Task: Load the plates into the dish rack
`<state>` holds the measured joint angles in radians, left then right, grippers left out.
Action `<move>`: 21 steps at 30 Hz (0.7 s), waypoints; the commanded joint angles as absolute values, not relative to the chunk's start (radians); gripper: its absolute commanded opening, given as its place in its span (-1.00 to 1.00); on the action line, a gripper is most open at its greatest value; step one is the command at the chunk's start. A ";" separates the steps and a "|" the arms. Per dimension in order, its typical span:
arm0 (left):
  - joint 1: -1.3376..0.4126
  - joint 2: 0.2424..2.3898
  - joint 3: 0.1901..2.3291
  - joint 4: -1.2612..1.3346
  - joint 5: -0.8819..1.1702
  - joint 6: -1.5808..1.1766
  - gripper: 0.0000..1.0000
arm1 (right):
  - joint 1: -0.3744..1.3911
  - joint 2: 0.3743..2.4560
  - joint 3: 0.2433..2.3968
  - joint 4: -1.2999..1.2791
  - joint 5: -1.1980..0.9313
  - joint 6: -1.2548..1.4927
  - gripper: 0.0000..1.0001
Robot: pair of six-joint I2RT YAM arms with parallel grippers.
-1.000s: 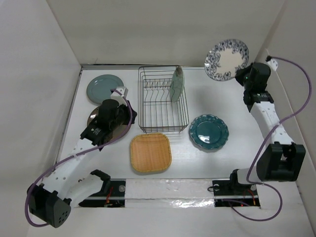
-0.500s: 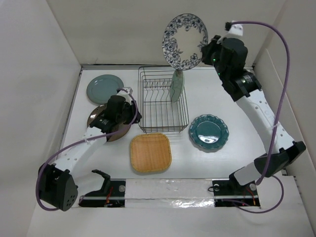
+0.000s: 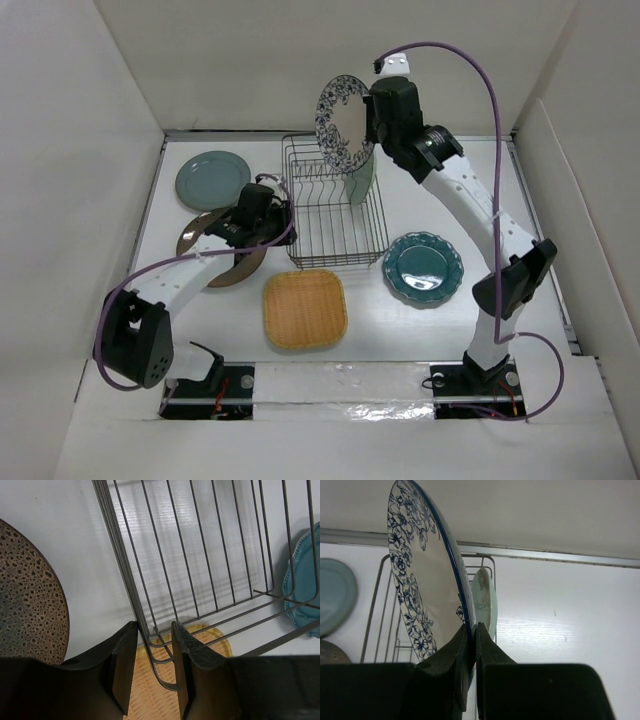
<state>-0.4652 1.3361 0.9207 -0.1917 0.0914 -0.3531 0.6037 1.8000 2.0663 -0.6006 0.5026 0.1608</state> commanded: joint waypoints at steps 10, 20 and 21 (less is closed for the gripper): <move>-0.471 1.364 1.003 -0.091 0.219 -0.400 -0.42 | 0.635 1.850 2.287 -0.498 0.730 0.041 -1.00; -0.471 1.077 0.996 -0.089 0.009 -0.391 0.42 | 0.693 1.885 2.220 -0.532 0.880 0.041 -1.00; -0.471 1.048 0.989 -0.089 -0.011 -0.390 0.40 | 0.693 1.891 2.220 -0.540 0.893 0.055 -1.00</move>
